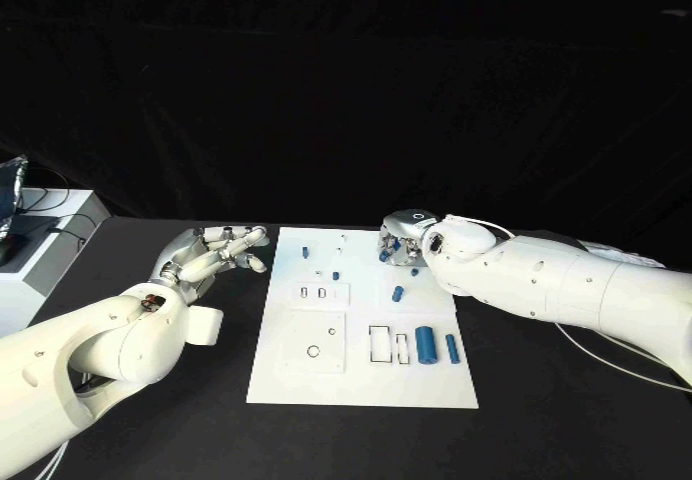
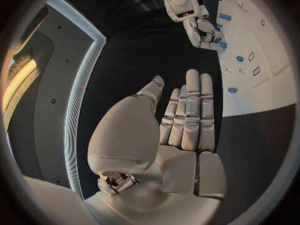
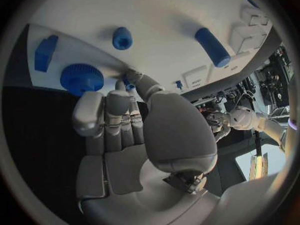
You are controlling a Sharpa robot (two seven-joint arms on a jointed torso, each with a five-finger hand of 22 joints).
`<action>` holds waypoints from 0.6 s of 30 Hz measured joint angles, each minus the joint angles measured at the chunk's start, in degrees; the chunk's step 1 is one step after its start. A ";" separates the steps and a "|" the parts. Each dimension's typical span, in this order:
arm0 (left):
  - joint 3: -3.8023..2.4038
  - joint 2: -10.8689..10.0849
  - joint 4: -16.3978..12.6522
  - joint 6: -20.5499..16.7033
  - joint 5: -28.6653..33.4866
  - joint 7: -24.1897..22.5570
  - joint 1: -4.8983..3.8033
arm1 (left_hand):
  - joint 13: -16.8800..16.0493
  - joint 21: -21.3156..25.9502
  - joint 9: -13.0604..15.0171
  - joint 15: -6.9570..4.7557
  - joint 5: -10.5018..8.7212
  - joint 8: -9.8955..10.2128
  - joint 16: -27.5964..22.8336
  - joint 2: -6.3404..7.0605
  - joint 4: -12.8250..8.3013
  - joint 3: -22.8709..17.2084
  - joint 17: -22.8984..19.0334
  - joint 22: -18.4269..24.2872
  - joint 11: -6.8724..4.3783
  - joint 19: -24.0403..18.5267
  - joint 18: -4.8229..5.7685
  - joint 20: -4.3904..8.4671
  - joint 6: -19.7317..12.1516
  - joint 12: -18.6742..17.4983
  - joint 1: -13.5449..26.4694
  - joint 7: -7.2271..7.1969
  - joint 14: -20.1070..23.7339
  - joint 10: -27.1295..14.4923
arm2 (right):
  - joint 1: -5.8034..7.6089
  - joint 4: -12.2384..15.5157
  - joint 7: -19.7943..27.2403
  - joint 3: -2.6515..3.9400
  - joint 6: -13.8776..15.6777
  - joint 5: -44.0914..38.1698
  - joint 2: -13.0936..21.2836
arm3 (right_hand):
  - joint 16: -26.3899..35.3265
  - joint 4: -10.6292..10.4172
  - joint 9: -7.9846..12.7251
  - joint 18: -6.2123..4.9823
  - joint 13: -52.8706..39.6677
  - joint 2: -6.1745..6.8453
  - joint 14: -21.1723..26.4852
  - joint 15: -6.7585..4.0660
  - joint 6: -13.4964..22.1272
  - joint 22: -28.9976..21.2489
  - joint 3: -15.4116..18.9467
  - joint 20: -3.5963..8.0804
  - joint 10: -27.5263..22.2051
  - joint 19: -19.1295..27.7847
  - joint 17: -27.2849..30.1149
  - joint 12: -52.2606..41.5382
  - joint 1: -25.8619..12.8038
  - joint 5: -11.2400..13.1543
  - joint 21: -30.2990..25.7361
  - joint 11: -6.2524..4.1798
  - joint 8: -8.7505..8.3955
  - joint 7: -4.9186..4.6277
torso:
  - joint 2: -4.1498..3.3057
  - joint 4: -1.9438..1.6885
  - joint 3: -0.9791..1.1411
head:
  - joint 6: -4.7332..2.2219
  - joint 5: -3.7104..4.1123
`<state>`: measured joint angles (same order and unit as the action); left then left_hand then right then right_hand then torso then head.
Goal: Assemble the parts on the task board
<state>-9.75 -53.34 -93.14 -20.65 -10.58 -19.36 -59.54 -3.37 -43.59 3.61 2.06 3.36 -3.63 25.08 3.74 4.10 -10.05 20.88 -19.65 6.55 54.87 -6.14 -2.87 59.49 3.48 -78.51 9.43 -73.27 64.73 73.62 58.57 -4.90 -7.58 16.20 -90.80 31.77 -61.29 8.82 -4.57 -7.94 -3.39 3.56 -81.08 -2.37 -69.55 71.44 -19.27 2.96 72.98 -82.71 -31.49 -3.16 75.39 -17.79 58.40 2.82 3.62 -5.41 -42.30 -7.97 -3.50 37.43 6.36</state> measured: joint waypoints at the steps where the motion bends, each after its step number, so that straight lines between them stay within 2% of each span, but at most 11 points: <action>1: 0.00 0.00 0.03 0.01 0.00 0.02 0.00 | 0.00 0.00 0.00 0.00 0.00 0.00 0.00 0.00 0.00 0.00 0.00 0.00 0.00 0.00 0.00 0.00 0.00 0.00 0.00 0.00 0.00 0.00 | 0.00 0.10 0.00 0.00 0.25 0.15 0.04 | -0.07 0.10 0.00 0.00 0.00 -0.31 0.00 0.00 -0.09 0.42 -0.17 0.00 0.14 0.00 -0.12 -0.01 -0.03 0.13 0.29 -0.06 0.02 0.08 | -0.03 -0.03 -0.02 | -0.02 0.02; 7: 0.00 0.00 0.22 0.05 -0.02 0.16 0.00 | 0.00 0.00 0.00 -0.01 0.00 0.00 0.21 0.00 -0.19 -0.19 -0.07 0.00 0.00 -0.09 0.00 0.09 0.00 0.00 0.00 0.00 0.01 0.00 | -0.16 0.93 -0.40 -0.01 2.07 1.88 0.41 | -0.33 1.18 0.00 0.02 0.00 -0.93 0.00 0.00 -0.10 2.34 -1.22 0.01 0.39 -0.01 -0.47 0.00 -0.66 0.53 0.44 0.00 0.12 0.10 | -0.19 -0.10 -0.07 | -0.21 0.07; 18: 0.00 -0.19 0.31 0.16 -0.07 0.61 0.00 | 0.00 -0.22 0.00 -0.01 0.00 0.00 0.21 -0.23 -0.96 -0.32 -0.13 0.05 0.00 -0.21 0.00 0.21 0.00 0.00 -0.24 0.00 0.41 0.00 | 0.41 2.28 -3.27 0.93 5.23 5.74 0.31 | -0.33 2.35 0.00 0.57 0.00 -1.31 0.00 0.00 -0.11 3.51 -1.46 0.40 0.39 -0.40 -0.47 0.19 -1.03 0.18 -1.68 0.00 0.12 0.09 | -0.52 -0.10 -0.18 | -0.47 -0.05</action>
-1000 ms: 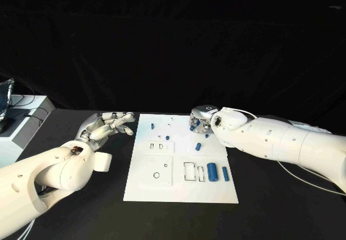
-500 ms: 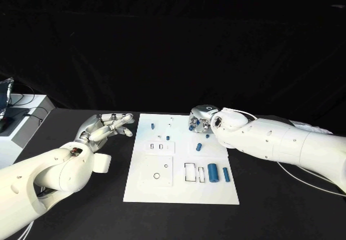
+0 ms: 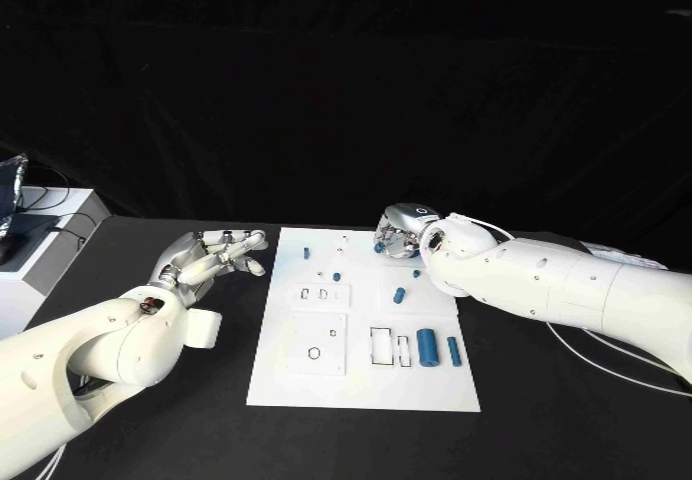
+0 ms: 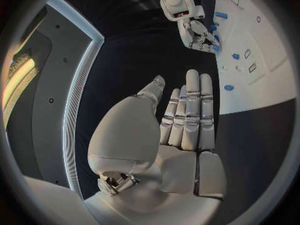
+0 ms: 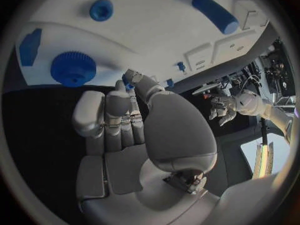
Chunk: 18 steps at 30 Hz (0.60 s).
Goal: Assemble the parts on the task board
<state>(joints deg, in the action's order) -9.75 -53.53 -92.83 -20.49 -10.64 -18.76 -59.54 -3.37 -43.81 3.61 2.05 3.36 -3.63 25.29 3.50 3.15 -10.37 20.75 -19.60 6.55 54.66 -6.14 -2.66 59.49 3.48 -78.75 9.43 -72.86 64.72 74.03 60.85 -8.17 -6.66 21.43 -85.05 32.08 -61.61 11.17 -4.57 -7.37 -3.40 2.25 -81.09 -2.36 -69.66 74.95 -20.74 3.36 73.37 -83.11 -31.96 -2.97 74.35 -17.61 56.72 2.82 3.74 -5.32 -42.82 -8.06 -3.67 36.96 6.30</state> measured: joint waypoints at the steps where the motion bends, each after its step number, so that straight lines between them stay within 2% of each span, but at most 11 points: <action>1: 0.00 -0.01 0.00 0.01 -0.01 0.05 0.00 | 0.00 -0.17 0.00 0.00 0.00 0.00 0.00 0.00 -0.10 -0.10 -0.03 0.00 0.00 -0.09 0.00 -0.04 0.00 0.00 0.00 0.00 0.00 0.00 | 0.04 -0.06 -0.37 0.03 0.36 0.12 -0.30 | -0.09 0.07 0.00 0.04 0.00 0.00 0.00 0.00 0.00 0.00 -0.07 0.03 0.00 -0.15 0.00 -0.06 0.00 -0.02 -0.09 0.00 0.00 0.00 | -0.02 -0.01 -0.02 | -0.01 0.02; 3: 0.00 -0.02 0.00 0.02 -0.02 0.12 0.00 | 0.00 -0.84 0.00 0.00 0.00 0.00 0.34 0.00 -0.71 -0.07 -0.20 0.00 0.00 -0.81 -0.01 0.01 0.00 0.00 0.00 0.00 0.00 0.00 | 0.05 -0.24 -0.95 0.05 0.97 0.18 -0.90 | -0.21 0.15 0.00 0.24 0.00 0.00 0.00 0.00 0.00 0.00 0.00 0.02 0.00 -0.41 0.00 -0.22 0.00 -0.03 -0.09 0.00 -0.01 0.00 | -0.08 -0.07 -0.04 | -0.04 0.09; 10: -0.01 -0.04 0.00 0.03 -0.09 0.30 0.00 | 0.00 -0.84 0.00 0.00 0.00 0.00 0.34 0.00 -0.71 -0.07 -0.21 0.06 0.00 -0.81 -0.01 0.01 0.00 0.00 0.00 0.00 0.00 0.00 | 0.12 -1.73 -2.88 0.20 3.54 -0.37 -3.72 | -0.41 0.42 0.00 0.31 0.00 0.00 0.00 0.00 -0.07 0.00 -0.20 0.02 0.00 -0.41 0.06 -0.24 0.00 -0.35 -1.07 0.00 -0.07 -0.10 | -0.19 -0.26 -0.10 | -0.05 0.18; 18: -0.08 0.05 -0.01 0.05 -0.17 0.38 -0.01 | 0.00 -0.84 0.00 0.00 0.00 0.00 0.34 0.00 -0.71 -0.07 -0.21 0.06 0.00 -0.81 -0.01 0.00 0.00 0.00 0.00 0.00 0.00 0.00 | 0.14 -5.21 -4.53 0.25 6.50 -2.23 -8.10 | -0.41 0.87 -0.01 0.43 0.00 0.00 -0.01 0.01 -0.10 -0.01 -0.39 0.01 -0.01 -0.41 0.13 -0.21 0.00 -0.36 -2.32 -0.01 -0.23 -0.15 | -0.40 -0.43 -0.16 | -0.25 0.21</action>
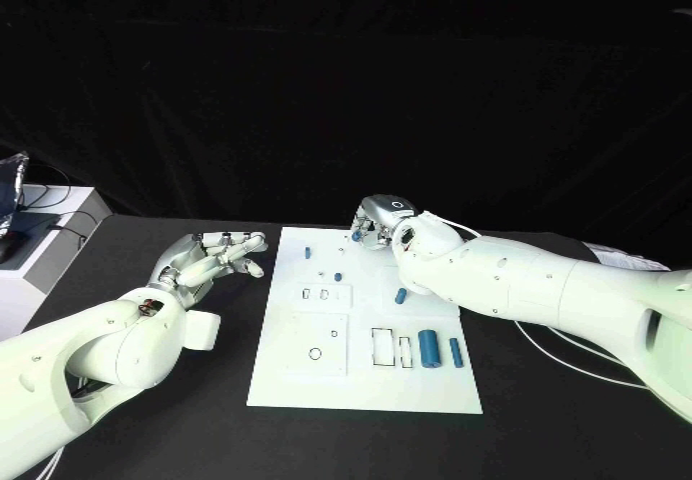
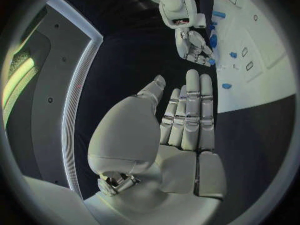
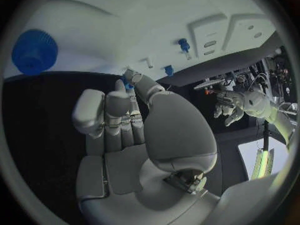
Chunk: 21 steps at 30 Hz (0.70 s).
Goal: Assemble the parts on the task board
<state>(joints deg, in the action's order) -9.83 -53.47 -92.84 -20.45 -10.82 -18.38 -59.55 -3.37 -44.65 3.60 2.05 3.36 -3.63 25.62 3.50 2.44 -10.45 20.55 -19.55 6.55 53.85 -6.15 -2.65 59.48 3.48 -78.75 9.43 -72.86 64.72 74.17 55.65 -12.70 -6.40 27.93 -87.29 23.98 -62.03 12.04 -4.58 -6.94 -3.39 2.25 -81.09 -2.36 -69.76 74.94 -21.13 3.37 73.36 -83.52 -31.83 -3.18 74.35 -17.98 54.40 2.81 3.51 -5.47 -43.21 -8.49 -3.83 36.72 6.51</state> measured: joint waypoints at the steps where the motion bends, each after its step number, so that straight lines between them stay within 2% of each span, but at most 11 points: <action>1: -0.03 0.06 0.00 0.00 -0.02 0.01 0.00 | 0.00 0.00 0.00 0.00 0.00 0.00 0.00 0.00 0.00 0.00 0.00 0.00 0.00 0.00 0.00 0.00 0.00 0.00 0.00 0.00 0.00 0.00 | -0.01 -0.66 -0.21 0.01 0.38 -0.33 -0.55 | 0.00 0.01 0.00 0.05 0.00 0.00 0.00 0.00 -0.04 0.00 0.00 0.00 0.00 0.00 0.00 0.00 0.00 0.00 0.00 0.00 -0.01 -0.04 | -0.03 -0.03 -0.05 | -0.02 0.07; 7: -0.11 0.29 0.01 0.03 -0.13 0.05 -0.01 | 0.00 0.00 0.00 0.00 0.00 0.00 0.00 0.00 0.00 0.00 0.00 0.00 0.00 0.00 0.00 0.00 0.00 0.00 0.00 0.00 0.00 0.00 | -0.04 -2.50 -0.93 0.01 1.64 -1.60 -1.97 | -0.25 0.23 -0.06 0.28 0.00 0.00 0.00 0.00 -0.04 -0.01 -0.07 0.00 0.00 0.00 0.12 0.02 0.00 0.01 -1.50 0.00 -0.07 -0.06 | -0.13 -0.34 -0.27 | -0.05 0.25; 14: -0.20 0.38 0.09 0.10 -0.28 0.11 -0.01 | 0.00 0.00 0.00 0.00 0.00 0.00 0.00 0.00 0.00 0.00 -0.12 0.13 0.00 0.00 0.00 0.00 0.00 0.00 0.00 0.00 0.00 0.00 | -0.06 -3.31 -1.29 0.02 2.10 -2.47 -2.79 | -0.25 0.31 -0.10 0.32 0.00 0.00 0.00 0.01 -0.03 -0.01 0.00 -0.01 -0.03 0.01 0.12 0.08 0.00 0.04 -1.58 -0.03 0.21 -0.07 | -0.23 -0.57 -0.48 | -0.16 0.30; 21: -0.74 0.76 0.15 0.15 -0.41 0.12 -0.01 | 0.00 -0.22 0.00 0.00 0.00 0.00 0.00 0.00 -0.18 -0.18 -0.12 0.18 0.00 0.00 0.00 0.00 0.00 0.00 0.00 0.00 0.00 0.00 | -0.13 -4.13 -1.42 0.02 1.52 -2.71 -3.42 | -0.25 0.33 -0.57 0.42 0.00 0.00 0.00 0.01 0.05 -0.02 0.03 -0.01 0.13 0.01 0.12 -0.01 0.00 0.16 -1.99 0.12 0.22 -0.15 | -0.37 -0.66 -0.59 | -0.09 0.26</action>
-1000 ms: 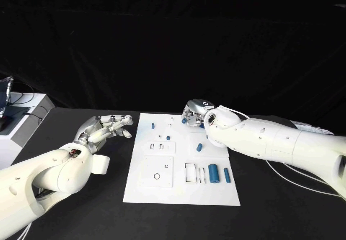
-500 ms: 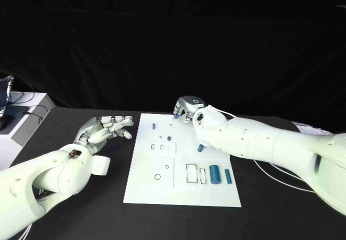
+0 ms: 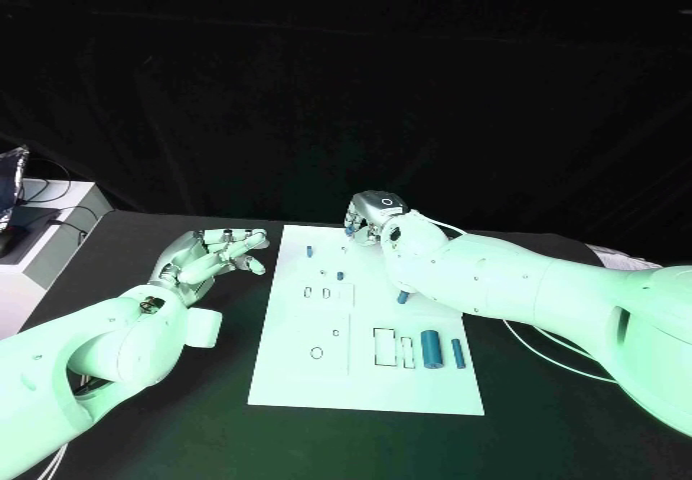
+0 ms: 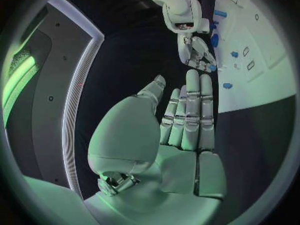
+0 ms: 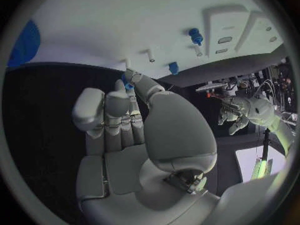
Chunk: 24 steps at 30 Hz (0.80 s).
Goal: Assemble the parts on the task board
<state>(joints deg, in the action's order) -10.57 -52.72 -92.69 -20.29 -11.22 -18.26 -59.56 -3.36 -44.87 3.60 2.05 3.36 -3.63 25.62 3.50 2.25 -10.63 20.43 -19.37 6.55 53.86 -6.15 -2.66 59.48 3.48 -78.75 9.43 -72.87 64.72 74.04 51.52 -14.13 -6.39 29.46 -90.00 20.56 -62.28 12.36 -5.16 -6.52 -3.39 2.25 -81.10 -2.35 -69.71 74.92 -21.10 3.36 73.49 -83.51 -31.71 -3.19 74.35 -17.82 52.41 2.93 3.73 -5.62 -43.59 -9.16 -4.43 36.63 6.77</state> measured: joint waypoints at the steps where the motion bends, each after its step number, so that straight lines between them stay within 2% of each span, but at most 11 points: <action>1: -0.05 0.01 0.04 0.01 -0.02 0.00 0.00 | 0.00 0.00 0.00 0.00 0.00 0.00 0.00 0.00 0.00 0.00 0.00 0.00 0.00 0.00 0.00 0.00 0.00 0.00 0.00 0.00 0.00 0.00 | -0.01 -0.06 -0.02 0.00 -0.20 -0.02 -0.01 | 0.00 0.04 -0.24 0.02 0.00 0.00 0.00 0.00 0.01 0.00 0.04 0.00 0.00 0.00 0.00 0.00 0.00 0.00 0.00 0.00 0.00 -0.01 | -0.01 -0.04 -0.02 | 0.04 0.01; 5: -0.15 0.02 0.18 0.02 -0.09 0.00 0.00 | 0.00 0.00 0.00 0.00 0.00 0.00 0.00 0.00 0.01 0.01 0.00 0.00 0.00 0.00 0.00 0.00 0.00 0.00 0.00 0.00 0.00 0.00 | -0.03 -0.10 -0.10 -0.01 -0.95 -0.13 -0.01 | 0.01 0.06 -0.24 0.07 0.00 0.00 0.00 0.00 0.02 0.00 0.07 0.00 0.00 0.00 0.00 -0.01 0.00 0.08 0.00 0.00 0.00 -0.02 | -0.07 -0.14 -0.10 | 0.16 0.09; 18: -0.26 -0.04 0.38 0.04 -0.21 0.00 0.00 | 0.00 0.00 0.00 0.00 0.00 0.00 0.00 0.00 0.02 0.02 0.01 -0.01 0.00 0.00 0.00 0.00 0.00 0.00 0.00 0.00 0.00 0.00 | -0.01 0.03 -0.17 0.07 -2.54 -0.45 0.01 | 0.02 0.13 -0.36 0.39 0.00 0.00 0.00 0.00 0.12 -0.01 0.15 -0.01 -0.01 0.00 0.00 0.02 0.00 -0.17 0.00 -0.01 -0.13 -0.13 | -0.32 -0.08 -0.17 | 0.09 -0.23; 20: -0.27 -0.03 0.38 0.05 -0.22 0.00 0.00 | 0.00 0.00 0.00 0.00 0.00 0.00 0.00 0.00 0.02 0.02 0.01 -0.01 0.00 0.00 0.00 0.00 0.00 0.00 0.00 0.00 0.00 0.00 | 0.00 -0.16 -0.17 0.08 -2.57 -0.51 -0.10 | 0.03 0.13 -1.20 0.39 0.00 0.00 0.00 0.00 0.07 -0.01 0.16 -0.01 -0.01 0.00 -0.01 0.02 0.00 -0.17 0.00 -0.01 -0.27 -0.07 | -0.35 -0.11 -0.17 | 0.08 -0.23; 24: -0.28 -0.02 0.38 0.06 -0.24 0.00 0.00 | 0.00 0.00 0.00 0.00 0.00 0.00 0.00 0.00 0.02 0.02 0.01 -0.01 0.00 0.00 0.00 0.00 0.00 0.00 0.00 0.00 0.00 0.00 | -0.03 -0.82 -0.15 0.05 -2.74 -0.57 -0.47 | 0.03 0.13 -1.20 0.40 0.00 -0.01 0.00 0.00 -0.01 -0.02 0.16 -0.01 -0.01 0.01 -0.01 0.04 -0.01 -0.18 -0.25 -0.01 -0.29 0.00 | -0.41 -0.20 -0.24 | 0.08 -0.19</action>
<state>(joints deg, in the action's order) -10.86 -52.74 -92.31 -20.23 -11.46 -18.25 -59.56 -3.36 -44.88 3.60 2.05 3.36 -3.63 25.62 3.50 2.28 -10.61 20.44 -19.37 6.55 53.86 -6.15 -2.66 59.48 3.48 -78.75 9.43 -72.87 64.72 74.01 50.70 -14.28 -6.33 26.71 -90.56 20.09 -62.25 12.49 -6.35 -6.12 -3.40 2.24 -81.10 -2.34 -69.72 74.91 -20.94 3.36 73.47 -83.50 -31.72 -3.15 74.34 -17.99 52.16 2.92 3.45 -5.62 -43.99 -9.36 -4.67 36.71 6.59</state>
